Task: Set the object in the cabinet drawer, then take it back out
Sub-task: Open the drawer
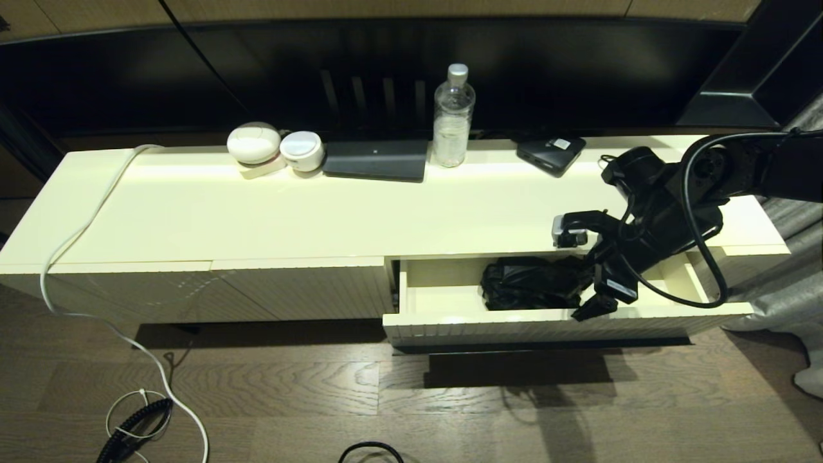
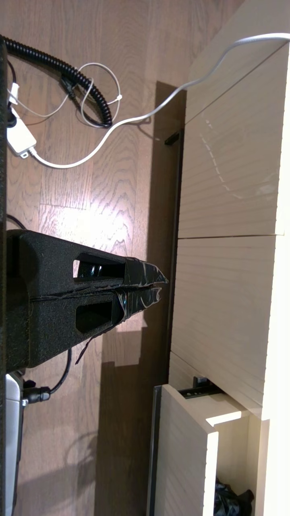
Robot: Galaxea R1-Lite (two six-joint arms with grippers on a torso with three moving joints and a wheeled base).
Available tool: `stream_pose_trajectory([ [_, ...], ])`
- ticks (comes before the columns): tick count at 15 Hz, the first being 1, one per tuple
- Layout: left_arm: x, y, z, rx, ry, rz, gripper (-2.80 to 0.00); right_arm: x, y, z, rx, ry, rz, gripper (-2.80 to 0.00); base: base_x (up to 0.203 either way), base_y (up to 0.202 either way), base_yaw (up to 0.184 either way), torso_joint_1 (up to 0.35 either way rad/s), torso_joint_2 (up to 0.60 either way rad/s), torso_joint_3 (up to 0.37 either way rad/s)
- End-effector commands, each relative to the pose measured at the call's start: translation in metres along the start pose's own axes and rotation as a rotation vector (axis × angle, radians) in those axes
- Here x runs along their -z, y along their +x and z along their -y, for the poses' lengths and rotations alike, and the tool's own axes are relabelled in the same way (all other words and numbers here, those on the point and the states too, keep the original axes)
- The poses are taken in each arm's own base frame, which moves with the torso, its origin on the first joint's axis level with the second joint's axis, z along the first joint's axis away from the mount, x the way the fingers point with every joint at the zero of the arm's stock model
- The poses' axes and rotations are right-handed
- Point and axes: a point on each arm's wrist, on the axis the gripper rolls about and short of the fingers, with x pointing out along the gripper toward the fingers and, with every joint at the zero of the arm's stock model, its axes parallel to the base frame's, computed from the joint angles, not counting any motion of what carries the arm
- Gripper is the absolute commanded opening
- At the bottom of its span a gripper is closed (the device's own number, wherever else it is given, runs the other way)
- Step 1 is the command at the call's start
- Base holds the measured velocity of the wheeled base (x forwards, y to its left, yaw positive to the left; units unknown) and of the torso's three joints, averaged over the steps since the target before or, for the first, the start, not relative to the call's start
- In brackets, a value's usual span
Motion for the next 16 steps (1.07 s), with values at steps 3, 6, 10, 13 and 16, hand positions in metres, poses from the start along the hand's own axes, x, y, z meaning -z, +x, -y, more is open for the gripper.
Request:
stream_pose_trajectory([
  [3,0.000,0.000,0.000,-0.001,-0.001,0.002,-2.80,0.000,-0.020,-0.011,-0.002,-0.013,0.007,0.00,0.000,0.000,0.000,0.000,0.00,0.000],
  [6,0.000,0.000,0.000,0.000,-0.001,0.002,-2.80,0.003,-0.024,-0.016,-0.013,-0.020,0.004,0.00,0.000,0.000,0.000,0.000,0.00,0.000],
  [10,0.000,0.000,0.000,-0.001,-0.001,0.002,-2.80,0.006,-0.021,-0.015,-0.006,-0.066,-0.016,-2.80,0.000,0.000,0.000,0.000,0.00,0.000],
  [13,0.000,0.000,0.000,-0.001,-0.001,0.002,-2.80,0.009,-0.014,-0.007,0.048,-0.137,-0.087,-2.80,0.000,0.000,0.000,0.000,0.00,0.000],
  [16,0.000,0.000,0.000,-0.001,-0.001,0.002,-2.80,0.008,0.001,0.000,0.067,-0.194,-0.093,-2.80,0.000,0.000,0.000,0.000,0.00,0.000],
])
